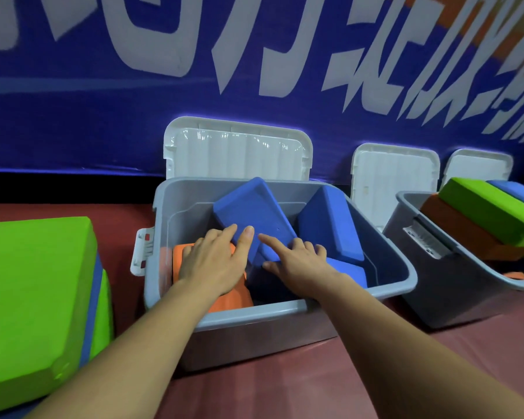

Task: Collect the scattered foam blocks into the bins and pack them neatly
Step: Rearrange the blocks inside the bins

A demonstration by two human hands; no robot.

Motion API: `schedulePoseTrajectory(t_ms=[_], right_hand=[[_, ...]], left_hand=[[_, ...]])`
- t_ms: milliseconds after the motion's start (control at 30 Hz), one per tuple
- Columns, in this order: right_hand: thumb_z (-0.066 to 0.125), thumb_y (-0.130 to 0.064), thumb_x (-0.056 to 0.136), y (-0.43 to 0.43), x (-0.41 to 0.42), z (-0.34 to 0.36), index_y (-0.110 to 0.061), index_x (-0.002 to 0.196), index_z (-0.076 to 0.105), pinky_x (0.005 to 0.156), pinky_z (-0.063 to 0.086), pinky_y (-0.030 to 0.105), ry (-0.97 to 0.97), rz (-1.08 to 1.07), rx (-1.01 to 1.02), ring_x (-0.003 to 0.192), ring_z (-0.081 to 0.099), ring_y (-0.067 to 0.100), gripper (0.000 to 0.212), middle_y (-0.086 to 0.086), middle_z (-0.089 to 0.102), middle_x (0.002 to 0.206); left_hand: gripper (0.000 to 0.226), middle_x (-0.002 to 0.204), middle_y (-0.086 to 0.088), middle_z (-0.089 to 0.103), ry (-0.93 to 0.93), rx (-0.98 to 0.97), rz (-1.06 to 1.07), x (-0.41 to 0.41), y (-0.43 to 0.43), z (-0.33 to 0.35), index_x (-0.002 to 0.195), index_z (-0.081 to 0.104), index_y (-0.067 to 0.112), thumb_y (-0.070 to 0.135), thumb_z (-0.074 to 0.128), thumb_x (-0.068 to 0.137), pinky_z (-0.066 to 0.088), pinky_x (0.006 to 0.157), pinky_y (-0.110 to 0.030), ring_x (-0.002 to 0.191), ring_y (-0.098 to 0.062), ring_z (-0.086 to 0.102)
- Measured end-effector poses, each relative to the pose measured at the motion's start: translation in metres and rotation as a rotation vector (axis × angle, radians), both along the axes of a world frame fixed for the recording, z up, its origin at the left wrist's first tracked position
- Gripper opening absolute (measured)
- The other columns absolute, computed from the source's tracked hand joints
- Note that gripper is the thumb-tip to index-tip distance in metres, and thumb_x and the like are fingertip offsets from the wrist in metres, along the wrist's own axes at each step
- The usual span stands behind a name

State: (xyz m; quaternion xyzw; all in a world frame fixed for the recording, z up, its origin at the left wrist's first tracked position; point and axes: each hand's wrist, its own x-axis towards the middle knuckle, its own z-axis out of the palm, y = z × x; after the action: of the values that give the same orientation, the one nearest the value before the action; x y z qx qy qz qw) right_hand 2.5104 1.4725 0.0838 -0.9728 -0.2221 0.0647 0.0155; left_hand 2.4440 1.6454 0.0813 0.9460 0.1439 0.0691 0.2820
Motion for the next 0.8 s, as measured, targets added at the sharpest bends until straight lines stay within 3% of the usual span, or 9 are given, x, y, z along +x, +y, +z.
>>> schedulePoseTrajectory(t_ms=[100,167,333,467,667,800], right_hand=[[0.037,-0.045,0.107,-0.004,0.002,0.003,-0.056,0.153,0.008,0.116,0.020,0.058,-0.009,-0.007,0.056,0.124,0.042,0.033,0.055,0.010,0.044,0.126],[0.039,-0.041,0.107,-0.007,0.003,0.006,-0.054,0.154,0.011,0.114,0.022,0.058,0.029,-0.024,0.056,0.126,0.041,0.032,0.056,0.009,0.042,0.130],[0.046,-0.077,0.089,-0.001,-0.002,0.003,-0.054,0.153,0.018,0.117,0.018,0.058,0.062,-0.016,0.051,0.140,0.033,0.030,0.073,0.007,0.039,0.148],[0.056,-0.073,0.087,0.005,0.001,-0.001,-0.053,0.156,0.012,0.118,0.017,0.058,0.050,0.004,-0.006,0.142,0.032,0.030,0.084,0.007,0.035,0.152],[0.046,-0.065,0.097,0.009,0.003,-0.004,-0.056,0.150,0.027,0.114,0.022,0.049,-0.131,0.036,0.048,0.133,0.034,0.031,0.057,0.008,0.039,0.142],[0.038,-0.066,0.099,0.002,0.000,0.005,-0.057,0.151,0.027,0.114,0.020,0.047,-0.287,0.035,0.117,0.138,0.033,0.030,0.053,0.009,0.039,0.148]], left_hand=[[0.075,0.152,-0.007,0.045,-0.007,-0.131,0.025,0.001,0.008,0.003,0.154,0.036,0.035,0.073,0.012,0.093,0.033,0.109,-0.046,0.136,-0.032,0.044],[0.076,0.151,-0.010,0.045,0.026,-0.209,0.039,-0.002,0.011,-0.001,0.154,0.036,0.037,0.075,0.010,0.093,0.034,0.109,-0.045,0.137,-0.034,0.044],[0.075,0.154,-0.009,0.043,0.052,-0.223,0.027,-0.007,0.012,-0.003,0.155,0.034,0.038,0.074,0.009,0.094,0.034,0.109,-0.046,0.140,-0.033,0.040],[0.077,0.155,-0.006,0.042,0.063,-0.236,0.015,-0.008,0.010,-0.004,0.154,0.036,0.039,0.076,0.007,0.092,0.035,0.109,-0.046,0.141,-0.030,0.040],[0.084,0.154,-0.004,0.043,0.058,-0.244,-0.004,-0.008,0.010,-0.005,0.153,0.038,0.039,0.081,0.006,0.087,0.036,0.112,-0.045,0.141,-0.027,0.041],[0.081,0.154,-0.005,0.043,-0.006,-0.268,0.000,-0.012,0.014,0.006,0.154,0.037,0.037,0.078,0.010,0.089,0.034,0.111,-0.043,0.141,-0.027,0.041]])
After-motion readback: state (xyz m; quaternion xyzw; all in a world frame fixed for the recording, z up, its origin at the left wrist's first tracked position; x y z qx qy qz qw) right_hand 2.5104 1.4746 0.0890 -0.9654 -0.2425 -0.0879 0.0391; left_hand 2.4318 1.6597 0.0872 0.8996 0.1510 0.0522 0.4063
